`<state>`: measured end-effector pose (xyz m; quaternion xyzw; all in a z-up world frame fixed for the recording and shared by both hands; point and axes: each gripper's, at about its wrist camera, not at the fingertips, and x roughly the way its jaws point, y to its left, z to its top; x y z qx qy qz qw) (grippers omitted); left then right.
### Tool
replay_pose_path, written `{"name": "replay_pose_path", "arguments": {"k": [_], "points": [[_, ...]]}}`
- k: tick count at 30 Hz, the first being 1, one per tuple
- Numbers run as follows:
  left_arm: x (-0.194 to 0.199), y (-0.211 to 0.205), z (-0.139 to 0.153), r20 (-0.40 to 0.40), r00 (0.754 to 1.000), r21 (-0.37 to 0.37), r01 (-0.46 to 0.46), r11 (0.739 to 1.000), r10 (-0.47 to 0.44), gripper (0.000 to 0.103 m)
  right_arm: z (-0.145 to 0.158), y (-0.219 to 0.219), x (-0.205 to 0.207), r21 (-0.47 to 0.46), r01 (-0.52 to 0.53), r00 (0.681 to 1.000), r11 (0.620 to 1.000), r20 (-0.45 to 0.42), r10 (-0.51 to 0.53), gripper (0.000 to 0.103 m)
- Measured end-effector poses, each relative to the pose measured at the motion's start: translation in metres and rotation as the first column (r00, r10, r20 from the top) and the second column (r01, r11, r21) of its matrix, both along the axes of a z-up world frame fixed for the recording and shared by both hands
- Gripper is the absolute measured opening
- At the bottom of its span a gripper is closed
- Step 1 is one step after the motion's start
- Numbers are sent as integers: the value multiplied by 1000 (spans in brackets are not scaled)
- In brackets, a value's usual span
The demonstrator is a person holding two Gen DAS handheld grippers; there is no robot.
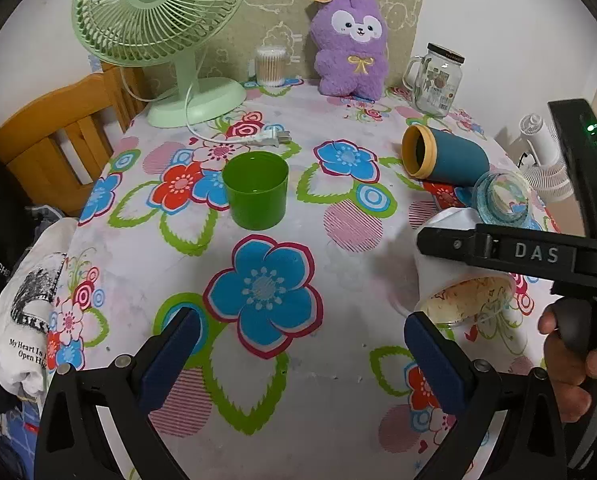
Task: Flip cup upside down
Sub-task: 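Close the right gripper around the body of the white paper cup, then lift the white cup with the right gripper and carry it toward the left gripper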
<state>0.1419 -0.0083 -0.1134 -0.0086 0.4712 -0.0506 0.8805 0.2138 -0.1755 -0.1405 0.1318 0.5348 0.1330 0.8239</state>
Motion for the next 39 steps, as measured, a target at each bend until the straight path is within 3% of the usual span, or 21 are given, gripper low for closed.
{"name": "replay_pose_path", "arguments": {"k": [3, 18, 30, 39], "points": [[-6, 2, 4, 8, 1000, -3, -11, 1000, 11, 103, 2, 4, -4, 11, -32, 999, 999, 5, 32, 66], [-69, 32, 32, 56, 995, -101, -77, 992, 83, 103, 43, 22, -75, 23, -173, 981, 985, 90, 171, 66], [-124, 38, 19, 20, 991, -137, -127, 982, 131, 103, 5, 30, -131, 2, -224, 975, 975, -5, 224, 67], [-137, 32, 24, 32, 989, -140, -141, 980, 147, 103, 4, 40, -147, -46, -272, 962, 961, -10, 272, 80]]}}
